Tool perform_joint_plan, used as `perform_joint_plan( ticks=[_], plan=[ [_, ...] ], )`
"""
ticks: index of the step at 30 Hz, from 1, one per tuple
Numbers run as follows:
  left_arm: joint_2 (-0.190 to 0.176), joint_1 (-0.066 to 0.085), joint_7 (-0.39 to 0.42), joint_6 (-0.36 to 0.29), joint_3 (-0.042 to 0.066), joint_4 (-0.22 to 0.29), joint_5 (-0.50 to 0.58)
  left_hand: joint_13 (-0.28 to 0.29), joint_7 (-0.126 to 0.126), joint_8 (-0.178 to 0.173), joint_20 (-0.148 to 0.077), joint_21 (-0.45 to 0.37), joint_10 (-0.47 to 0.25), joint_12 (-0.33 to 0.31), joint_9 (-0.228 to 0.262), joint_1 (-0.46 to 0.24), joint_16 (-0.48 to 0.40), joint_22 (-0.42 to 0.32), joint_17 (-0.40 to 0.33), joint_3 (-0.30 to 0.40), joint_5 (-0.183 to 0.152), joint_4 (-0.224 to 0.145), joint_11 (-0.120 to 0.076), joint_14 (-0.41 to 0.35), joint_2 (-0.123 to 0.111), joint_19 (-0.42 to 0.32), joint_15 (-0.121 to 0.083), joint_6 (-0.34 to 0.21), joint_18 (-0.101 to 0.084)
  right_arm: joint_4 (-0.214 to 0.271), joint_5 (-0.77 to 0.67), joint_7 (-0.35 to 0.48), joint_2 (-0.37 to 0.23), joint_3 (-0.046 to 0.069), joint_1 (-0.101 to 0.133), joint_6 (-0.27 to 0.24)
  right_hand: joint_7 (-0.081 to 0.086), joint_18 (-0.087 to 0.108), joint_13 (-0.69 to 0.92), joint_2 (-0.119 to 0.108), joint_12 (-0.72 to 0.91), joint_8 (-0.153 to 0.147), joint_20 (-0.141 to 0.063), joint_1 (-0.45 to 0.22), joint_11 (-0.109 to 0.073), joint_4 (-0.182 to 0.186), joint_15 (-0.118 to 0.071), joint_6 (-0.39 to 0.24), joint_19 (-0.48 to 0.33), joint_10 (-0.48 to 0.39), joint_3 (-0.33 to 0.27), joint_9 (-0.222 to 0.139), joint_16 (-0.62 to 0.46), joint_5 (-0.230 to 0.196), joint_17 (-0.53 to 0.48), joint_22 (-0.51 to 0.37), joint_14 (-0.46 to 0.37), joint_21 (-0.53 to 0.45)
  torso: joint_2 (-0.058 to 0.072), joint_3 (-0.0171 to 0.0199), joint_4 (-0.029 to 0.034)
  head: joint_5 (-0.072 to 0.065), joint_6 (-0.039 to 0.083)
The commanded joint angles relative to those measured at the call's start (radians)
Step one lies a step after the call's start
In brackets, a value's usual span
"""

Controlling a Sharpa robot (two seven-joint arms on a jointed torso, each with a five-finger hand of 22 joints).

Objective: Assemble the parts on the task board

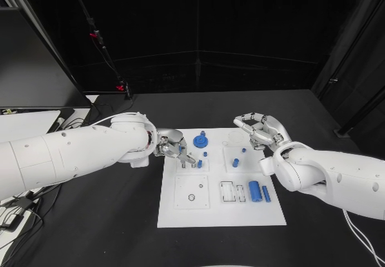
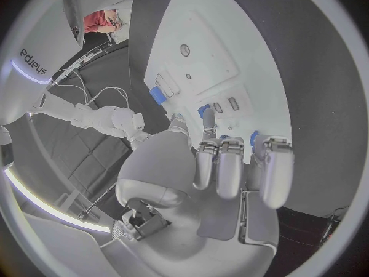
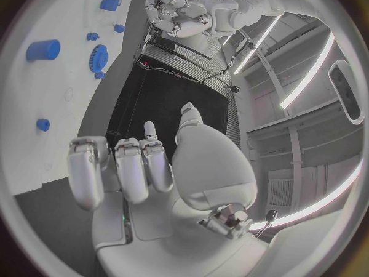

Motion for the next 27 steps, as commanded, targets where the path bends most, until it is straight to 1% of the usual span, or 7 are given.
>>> perform_joint_plan(
  ticks=[1, 4, 8, 12, 19, 23, 27],
  plan=[
    [0.012, -0.002, -0.012, 0.045, 0.001, -0.015, -0.01, 0.259, -0.002, -0.023, -0.007, 0.003, 0.103, -0.002, -0.001, -0.016, 0.001, 0.263, 0.263, -0.033, 0.025, 0.0, -0.007, 0.105, -0.019, 0.104, -0.008, 0.022, -0.006, 0.003, 0.002, 0.0, -0.001, 0.0, 0.002, -0.005, 0.048, 0.003, 0.263, 0.0, 0.003, 0.005, 0.008, 0.009, 0.007, 0.007, 0.006, 0.009, 0.074, 0.106, 0.001, -0.002, 0.002, 0.002, 0.263, 0.249, 0.102, 0.003, 0.0, 0.0008, 0.0011, 0.0, 0.006],
    [0.024, -0.005, -0.013, 0.051, 0.001, -0.025, -0.01, 0.259, -0.002, -0.044, -0.009, 0.003, 0.103, -0.002, 0.002, -0.059, 0.001, 0.263, 0.263, -0.071, 0.039, 0.001, -0.007, 0.105, -0.038, 0.104, -0.009, 0.037, -0.006, 0.003, 0.002, -0.001, 0.0, 0.0, 0.002, -0.005, 0.048, 0.003, 0.263, 0.0, 0.003, 0.005, 0.008, 0.009, 0.007, 0.007, 0.006, 0.009, 0.074, 0.106, 0.001, -0.002, 0.002, 0.002, 0.263, 0.249, 0.102, 0.003, 0.0, 0.0006, 0.0015, -0.004, 0.006],
    [0.038, -0.008, -0.013, 0.057, 0.001, -0.041, -0.01, 0.259, -0.004, -0.062, -0.01, 0.003, 0.103, -0.002, 0.008, -0.097, 0.001, 0.263, 0.263, -0.095, 0.055, 0.002, -0.009, 0.105, -0.05, 0.104, -0.011, 0.057, -0.006, 0.004, 0.002, -0.002, 0.0, 0.0, 0.002, -0.005, 0.049, 0.004, 0.263, 0.0, 0.003, 0.005, 0.008, 0.008, 0.007, 0.008, 0.006, 0.01, 0.073, 0.106, 0.0, -0.002, 0.002, 0.002, 0.263, 0.248, 0.102, 0.002, 0.0, 0.0, 0.0002, -0.005, 0.004],
    [0.05, -0.011, -0.013, 0.059, 0.001, -0.06, -0.01, 0.259, -0.005, -0.068, -0.011, 0.003, 0.103, -0.002, 0.013, -0.113, 0.001, 0.263, 0.263, -0.102, 0.06, 0.002, -0.009, 0.105, -0.055, 0.104, -0.011, 0.063, -0.006, 0.004, 0.002, -0.002, 0.001, 0.0, 0.002, -0.005, 0.049, 0.004, 0.263, 0.0, 0.003, 0.005, 0.008, 0.008, 0.007, 0.008, 0.006, 0.01, 0.073, 0.106, 0.0, -0.002, 0.002, 0.002, 0.263, 0.248, 0.102, 0.002, 0.0, 0.0003, 0.0004, -0.007, 0.004],
    [0.069, -0.017, -0.004, 0.05, 0.001, -0.093, -0.009, 0.259, -0.005, -0.059, -0.013, 0.003, 0.103, -0.002, 0.031, -0.128, 0.001, 0.263, 0.263, -0.104, 0.062, 0.001, -0.009, 0.105, -0.053, 0.104, -0.014, 0.069, -0.006, 0.005, 0.002, -0.002, -0.002, 0.0, 0.002, -0.008, 0.049, 0.004, 0.263, 0.0, 0.003, 0.005, 0.008, 0.008, 0.007, 0.009, 0.006, 0.01, 0.072, 0.106, 0.0, -0.003, 0.002, 0.002, 0.263, 0.248, 0.102, 0.001, -0.001, 0.0005, 0.0008, -0.012, 0.013],
    [0.083, -0.02, -0.01, 0.052, 0.001, -0.107, -0.009, 0.259, -0.004, -0.055, -0.014, 0.003, 0.103, -0.002, 0.041, -0.126, 0.001, 0.263, 0.263, -0.102, 0.067, 0.0, -0.009, 0.105, -0.05, 0.104, -0.015, 0.062, -0.006, 0.007, 0.002, -0.001, -0.003, 0.0, 0.002, -0.01, 0.049, 0.004, 0.263, 0.001, 0.003, 0.006, 0.009, 0.005, 0.007, 0.011, 0.007, 0.012, 0.072, 0.106, -0.001, -0.004, 0.002, 0.001, 0.263, 0.248, 0.102, 0.001, 0.0, 0.0006, 0.0015, -0.01, 0.006],
    [0.1, -0.026, -0.047, 0.069, 0.001, -0.121, -0.009, 0.259, -0.002, -0.048, -0.015, 0.003, 0.103, -0.002, 0.07, -0.122, 0.001, 0.263, 0.263, -0.101, 0.1, 0.0, -0.007, 0.105, -0.054, 0.104, -0.016, 0.039, -0.006, 0.007, 0.001, 0.0, -0.004, 0.001, 0.002, -0.011, 0.049, 0.004, 0.263, 0.001, 0.003, 0.006, 0.009, 0.005, 0.007, 0.011, 0.007, 0.012, 0.072, 0.106, -0.001, -0.004, 0.002, 0.001, 0.263, 0.248, 0.102, 0.001, -0.001, 0.0007, 0.0013, -0.006, -0.003]
  ],
)
